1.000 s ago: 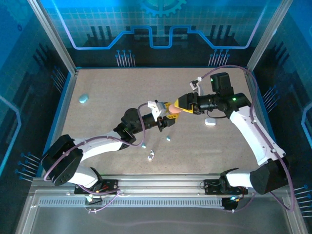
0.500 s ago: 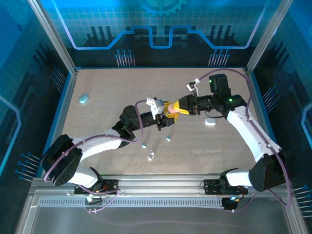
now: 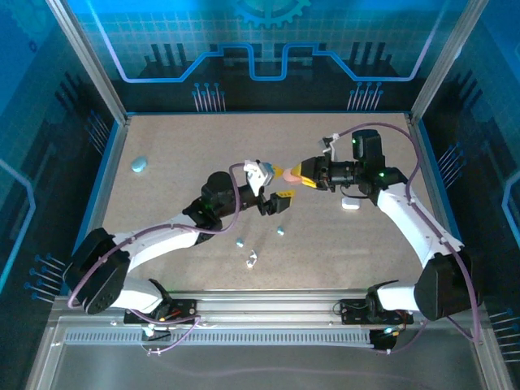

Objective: Insert wireless bluetooth earbuds into charging case

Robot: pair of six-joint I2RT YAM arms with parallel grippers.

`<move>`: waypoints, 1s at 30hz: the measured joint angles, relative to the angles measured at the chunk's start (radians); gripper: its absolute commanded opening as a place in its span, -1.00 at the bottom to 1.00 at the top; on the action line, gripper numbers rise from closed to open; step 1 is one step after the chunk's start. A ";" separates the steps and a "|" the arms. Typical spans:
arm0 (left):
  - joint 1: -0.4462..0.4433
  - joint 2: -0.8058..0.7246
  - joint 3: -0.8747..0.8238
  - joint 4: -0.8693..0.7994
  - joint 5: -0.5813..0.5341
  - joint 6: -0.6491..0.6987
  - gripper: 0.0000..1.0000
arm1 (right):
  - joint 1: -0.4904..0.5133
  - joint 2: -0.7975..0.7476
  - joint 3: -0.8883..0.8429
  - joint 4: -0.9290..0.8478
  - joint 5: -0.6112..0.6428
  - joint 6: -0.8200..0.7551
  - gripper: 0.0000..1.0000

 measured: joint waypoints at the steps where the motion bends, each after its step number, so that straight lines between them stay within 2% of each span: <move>1: 0.001 -0.016 -0.012 -0.011 -0.019 0.004 0.54 | -0.007 0.011 -0.006 0.016 0.030 0.003 -0.60; 4: 0.005 -0.080 -0.059 -0.043 -0.086 0.003 0.60 | -0.024 0.096 -0.013 0.072 0.116 -0.002 -0.61; 9: 0.024 -0.180 -0.075 -0.158 -0.173 -0.018 0.69 | -0.029 0.371 0.017 0.133 0.187 -0.021 -0.58; 17: 0.129 -0.245 -0.010 -0.420 -0.246 -0.162 0.69 | -0.015 0.705 0.227 0.147 0.226 -0.058 -0.55; 23: 0.171 -0.259 0.004 -0.527 -0.246 -0.226 0.70 | 0.019 0.833 0.365 0.129 0.233 -0.082 -0.49; 27: 0.176 -0.267 0.004 -0.562 -0.246 -0.234 0.71 | 0.034 0.866 0.385 0.082 0.243 -0.107 -0.35; 30: 0.180 -0.269 0.005 -0.578 -0.245 -0.241 0.71 | 0.033 0.864 0.393 0.048 0.251 -0.138 -0.14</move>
